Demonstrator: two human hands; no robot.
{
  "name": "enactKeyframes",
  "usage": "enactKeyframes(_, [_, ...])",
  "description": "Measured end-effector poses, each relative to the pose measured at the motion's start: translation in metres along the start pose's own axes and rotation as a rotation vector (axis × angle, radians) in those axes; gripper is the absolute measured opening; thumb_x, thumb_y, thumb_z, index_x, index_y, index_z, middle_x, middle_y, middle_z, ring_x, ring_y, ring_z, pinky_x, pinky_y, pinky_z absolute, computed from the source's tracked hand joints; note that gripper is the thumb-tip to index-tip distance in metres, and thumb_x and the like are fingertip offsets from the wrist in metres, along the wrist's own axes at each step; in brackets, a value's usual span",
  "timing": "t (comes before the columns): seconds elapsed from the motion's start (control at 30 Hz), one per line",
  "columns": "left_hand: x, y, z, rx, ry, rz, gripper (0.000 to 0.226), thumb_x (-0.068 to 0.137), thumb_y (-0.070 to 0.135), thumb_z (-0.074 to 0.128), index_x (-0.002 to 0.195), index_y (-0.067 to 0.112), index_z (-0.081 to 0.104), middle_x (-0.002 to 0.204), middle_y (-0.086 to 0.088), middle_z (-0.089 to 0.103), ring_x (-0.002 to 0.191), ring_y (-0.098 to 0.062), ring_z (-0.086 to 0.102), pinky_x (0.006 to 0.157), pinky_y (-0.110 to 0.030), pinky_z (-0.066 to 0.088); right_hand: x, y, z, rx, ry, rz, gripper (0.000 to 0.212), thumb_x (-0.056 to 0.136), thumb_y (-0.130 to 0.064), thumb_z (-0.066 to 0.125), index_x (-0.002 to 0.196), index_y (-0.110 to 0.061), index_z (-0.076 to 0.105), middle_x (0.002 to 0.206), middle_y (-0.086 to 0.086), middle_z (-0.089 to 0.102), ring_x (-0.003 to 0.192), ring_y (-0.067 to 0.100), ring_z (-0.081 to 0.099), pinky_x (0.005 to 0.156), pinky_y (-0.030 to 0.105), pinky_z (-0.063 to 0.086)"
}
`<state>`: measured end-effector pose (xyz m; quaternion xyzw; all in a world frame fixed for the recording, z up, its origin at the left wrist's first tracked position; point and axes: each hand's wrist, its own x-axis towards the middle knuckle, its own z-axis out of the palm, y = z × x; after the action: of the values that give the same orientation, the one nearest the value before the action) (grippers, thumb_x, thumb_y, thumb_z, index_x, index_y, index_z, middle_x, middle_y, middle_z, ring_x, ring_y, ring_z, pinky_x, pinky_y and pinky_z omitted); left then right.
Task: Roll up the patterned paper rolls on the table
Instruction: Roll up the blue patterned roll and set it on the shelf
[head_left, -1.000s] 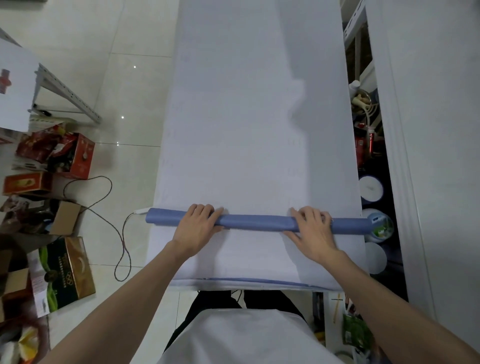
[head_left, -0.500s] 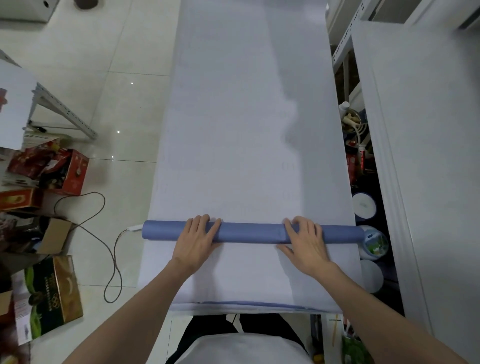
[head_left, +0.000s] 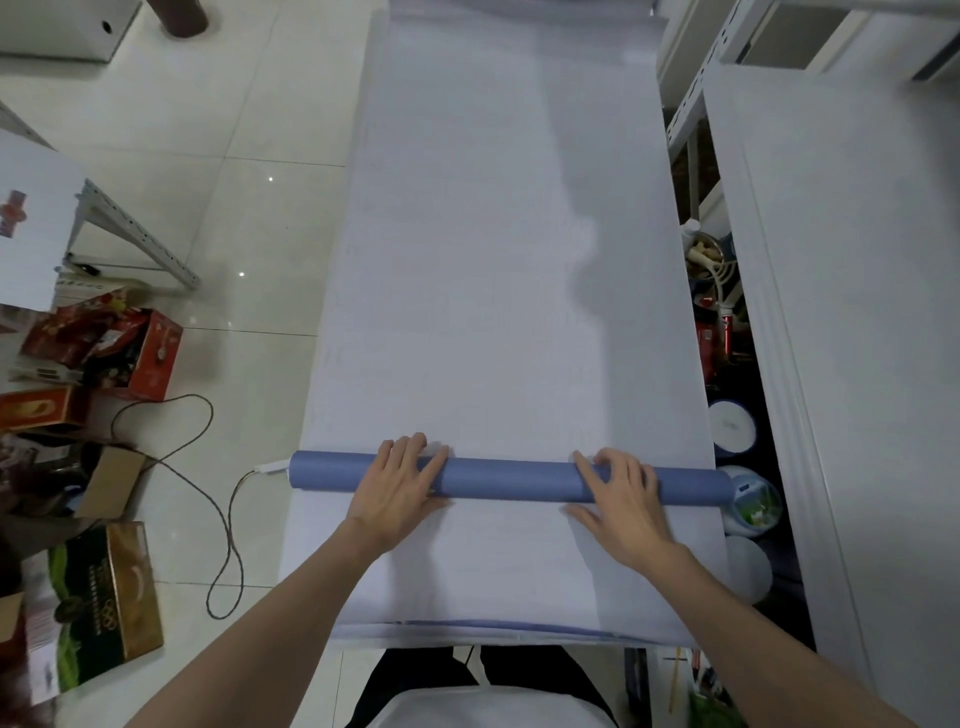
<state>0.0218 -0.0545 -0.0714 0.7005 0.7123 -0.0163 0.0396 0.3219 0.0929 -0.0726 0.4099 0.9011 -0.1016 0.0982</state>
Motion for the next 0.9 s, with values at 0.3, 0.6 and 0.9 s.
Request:
enactKeyframes(0.3, [0.004,-0.006,-0.002,-0.012,0.055,0.025,0.056,0.103,0.05,0.022,0.114,0.012,0.062,0.107,-0.012,0.061,0.088,-0.029,0.057,0.093,-0.043,0.045,0.003,0.001,0.001,0.031,0.097,0.099,0.051,0.097,-0.057,0.037,0.124,-0.021,0.062,0.127,0.006,0.06,0.116,0.026,0.054,0.095,0.044,0.037])
enactKeyframes(0.6, [0.005,-0.002,0.003,-0.085,-0.014,-0.03,0.023,0.098,0.032,0.048,0.112,0.017,0.058,0.085,-0.001,0.061,0.073,-0.024,0.056,0.084,-0.034,0.044,0.007,0.008,0.0,0.073,0.051,0.122,0.046,0.089,-0.06,0.056,0.124,-0.029,0.058,0.113,-0.002,0.064,0.109,0.022,0.054,0.094,0.04,0.03])
enactKeyframes(0.9, [-0.007,0.007,0.004,0.039,-0.034,-0.053,0.058,0.086,0.053,0.066,0.122,0.007,0.06,0.1,-0.011,0.058,0.085,-0.029,0.056,0.083,-0.042,0.048,-0.004,-0.003,0.006,-0.066,0.11,-0.029,0.071,0.077,-0.055,0.075,0.132,-0.013,0.06,0.116,0.013,0.06,0.103,0.033,0.059,0.085,0.047,0.046])
